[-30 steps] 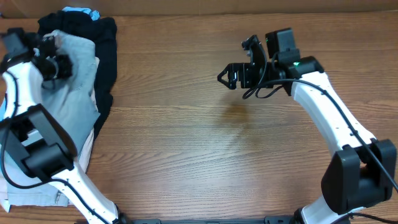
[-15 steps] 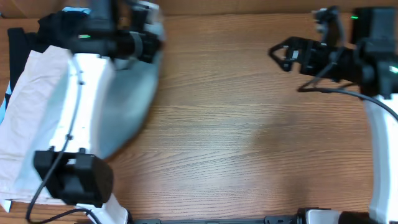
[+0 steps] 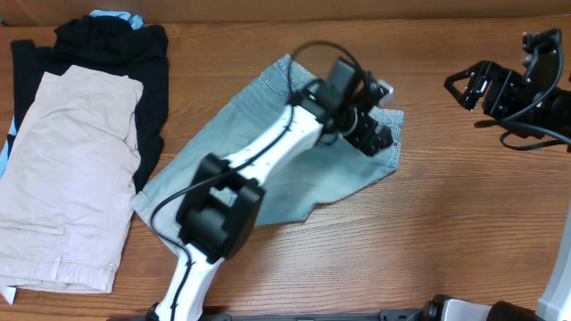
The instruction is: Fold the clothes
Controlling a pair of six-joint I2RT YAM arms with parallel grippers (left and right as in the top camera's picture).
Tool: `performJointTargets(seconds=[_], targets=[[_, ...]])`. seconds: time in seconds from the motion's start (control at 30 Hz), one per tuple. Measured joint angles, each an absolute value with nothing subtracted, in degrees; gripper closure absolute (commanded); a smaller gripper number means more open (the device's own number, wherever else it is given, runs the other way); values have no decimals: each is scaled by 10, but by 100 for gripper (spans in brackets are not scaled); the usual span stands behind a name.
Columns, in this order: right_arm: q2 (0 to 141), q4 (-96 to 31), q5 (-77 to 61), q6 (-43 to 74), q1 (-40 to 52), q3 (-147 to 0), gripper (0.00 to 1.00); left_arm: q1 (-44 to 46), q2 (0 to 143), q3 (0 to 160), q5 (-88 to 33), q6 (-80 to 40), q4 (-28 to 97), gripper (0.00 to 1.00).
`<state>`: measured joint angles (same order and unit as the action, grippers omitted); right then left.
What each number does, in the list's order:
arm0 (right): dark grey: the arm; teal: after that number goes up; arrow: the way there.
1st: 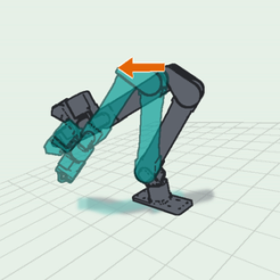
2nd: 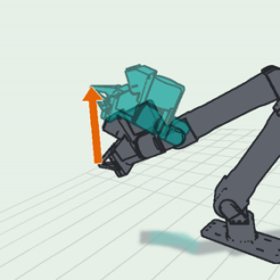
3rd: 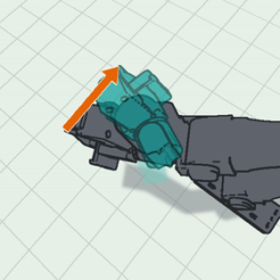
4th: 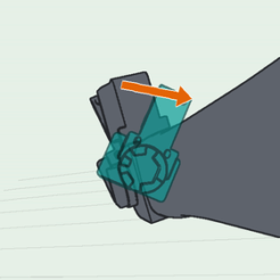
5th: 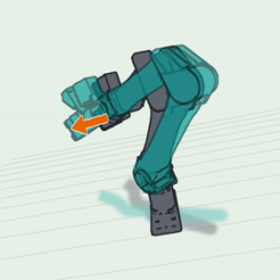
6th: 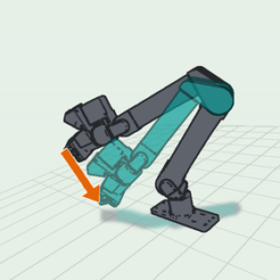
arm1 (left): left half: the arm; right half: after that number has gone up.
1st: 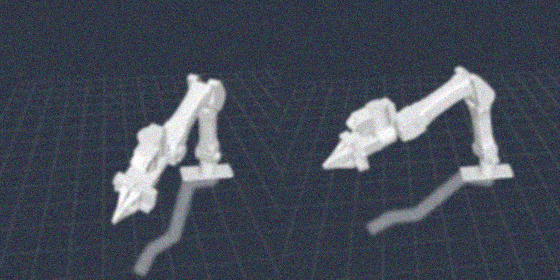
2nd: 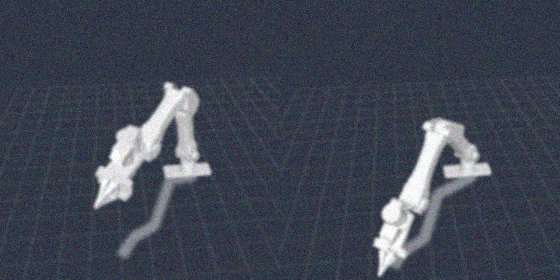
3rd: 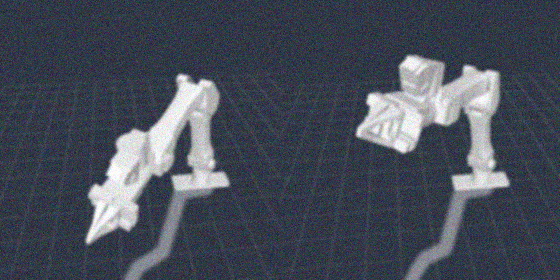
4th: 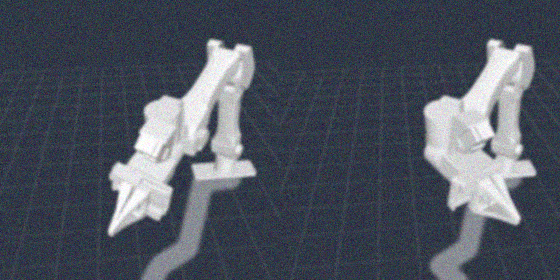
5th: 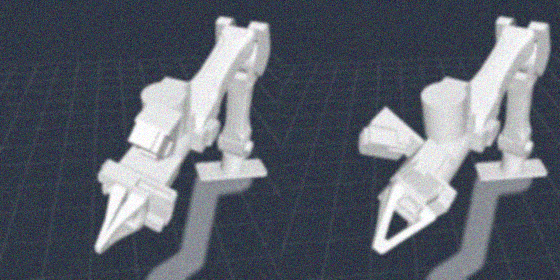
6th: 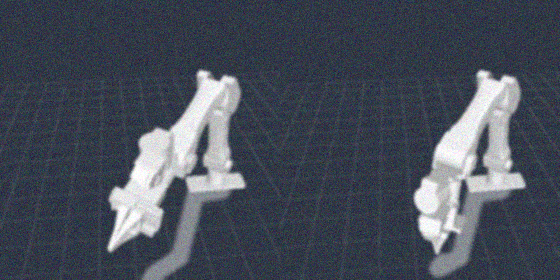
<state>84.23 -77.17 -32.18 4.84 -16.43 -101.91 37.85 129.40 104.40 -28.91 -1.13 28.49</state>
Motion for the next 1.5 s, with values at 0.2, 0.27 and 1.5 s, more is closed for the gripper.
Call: performJointTargets(seconds=[0.2, 0.27, 1.5], targets=[[842, -769, -322, 38, -178, -1019, 0, 345, 1307, 1055, -314, -49, 289, 0], [842, -765, -321, 34, -179, -1019, 0, 321, 1299, 1071, -326, -55, 308, 0], [1194, -513, -76, 181, 9, -902, 18, 146, 1148, 1180, -38, -42, 640, 0]])
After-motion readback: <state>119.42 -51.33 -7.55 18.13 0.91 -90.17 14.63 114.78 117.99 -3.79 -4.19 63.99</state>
